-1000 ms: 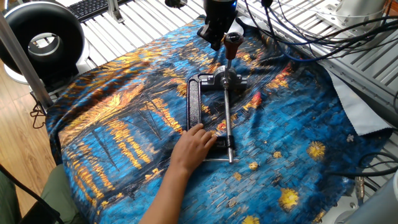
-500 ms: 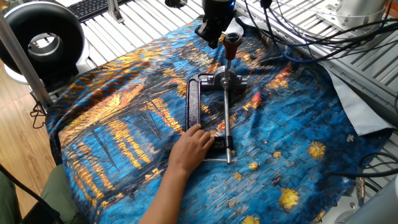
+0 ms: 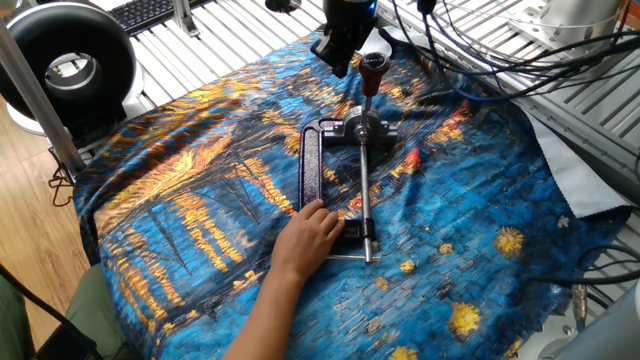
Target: Push down the lever
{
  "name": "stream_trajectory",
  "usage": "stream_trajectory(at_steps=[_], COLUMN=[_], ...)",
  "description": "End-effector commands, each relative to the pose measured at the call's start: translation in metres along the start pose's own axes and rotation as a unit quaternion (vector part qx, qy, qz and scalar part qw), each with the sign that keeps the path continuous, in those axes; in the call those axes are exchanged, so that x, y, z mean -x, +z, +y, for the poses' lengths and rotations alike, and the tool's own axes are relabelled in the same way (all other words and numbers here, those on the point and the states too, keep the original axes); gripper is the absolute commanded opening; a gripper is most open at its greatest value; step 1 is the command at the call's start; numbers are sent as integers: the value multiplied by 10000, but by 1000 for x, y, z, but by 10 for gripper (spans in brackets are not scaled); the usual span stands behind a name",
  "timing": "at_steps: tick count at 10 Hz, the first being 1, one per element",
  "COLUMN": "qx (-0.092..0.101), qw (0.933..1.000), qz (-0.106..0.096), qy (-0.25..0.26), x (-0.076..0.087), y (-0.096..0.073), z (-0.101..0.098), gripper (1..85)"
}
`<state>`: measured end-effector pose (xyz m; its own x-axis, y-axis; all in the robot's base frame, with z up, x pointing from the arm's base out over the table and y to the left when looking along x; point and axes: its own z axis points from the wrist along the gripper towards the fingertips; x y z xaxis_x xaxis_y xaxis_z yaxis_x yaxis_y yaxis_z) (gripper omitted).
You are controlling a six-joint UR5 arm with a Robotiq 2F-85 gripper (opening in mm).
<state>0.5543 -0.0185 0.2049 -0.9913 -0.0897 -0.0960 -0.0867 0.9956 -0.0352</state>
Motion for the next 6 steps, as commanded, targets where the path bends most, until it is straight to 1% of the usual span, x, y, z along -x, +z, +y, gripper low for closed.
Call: stream_trajectory(at_steps=[1,2,4,6], qx=[108,96,-63,-178], qw=[9995,9993,9993,9991], qz=[300,340,352,369], qy=[84,90,57,73], x=[-16,-18,-24,-27], y=[-2,-11,-26,-39], z=[5,7,5,6], gripper=[10,10,10,10])
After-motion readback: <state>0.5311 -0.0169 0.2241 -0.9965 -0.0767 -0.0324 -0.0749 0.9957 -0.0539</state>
